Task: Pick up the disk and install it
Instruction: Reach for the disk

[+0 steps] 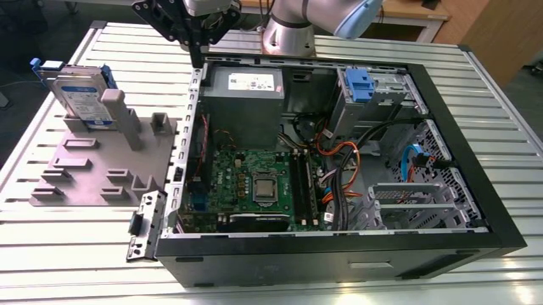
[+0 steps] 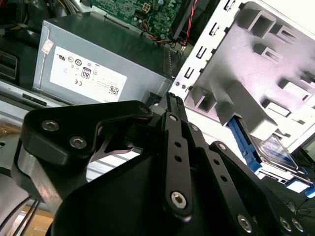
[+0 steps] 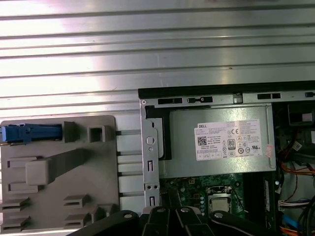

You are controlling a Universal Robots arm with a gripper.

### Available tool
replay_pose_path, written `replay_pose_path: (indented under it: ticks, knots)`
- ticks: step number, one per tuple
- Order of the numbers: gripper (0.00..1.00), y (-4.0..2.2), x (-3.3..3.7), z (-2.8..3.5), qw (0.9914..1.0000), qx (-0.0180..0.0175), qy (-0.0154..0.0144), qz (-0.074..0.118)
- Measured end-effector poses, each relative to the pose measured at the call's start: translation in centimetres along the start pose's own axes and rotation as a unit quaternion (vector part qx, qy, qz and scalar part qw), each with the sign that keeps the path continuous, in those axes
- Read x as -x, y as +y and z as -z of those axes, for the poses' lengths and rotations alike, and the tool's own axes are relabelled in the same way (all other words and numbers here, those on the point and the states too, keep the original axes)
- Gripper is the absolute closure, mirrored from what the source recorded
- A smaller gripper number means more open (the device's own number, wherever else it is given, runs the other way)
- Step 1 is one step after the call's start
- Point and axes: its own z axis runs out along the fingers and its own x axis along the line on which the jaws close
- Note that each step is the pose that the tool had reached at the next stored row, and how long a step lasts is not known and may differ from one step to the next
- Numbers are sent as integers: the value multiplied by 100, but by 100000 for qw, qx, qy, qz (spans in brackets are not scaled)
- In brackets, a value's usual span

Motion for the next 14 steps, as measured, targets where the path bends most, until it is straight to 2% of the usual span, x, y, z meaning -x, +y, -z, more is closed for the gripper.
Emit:
replay_pose_path:
  ticks: [14]
  knots:
    - [89,-5,-65,-6,100000,-5,16,4]
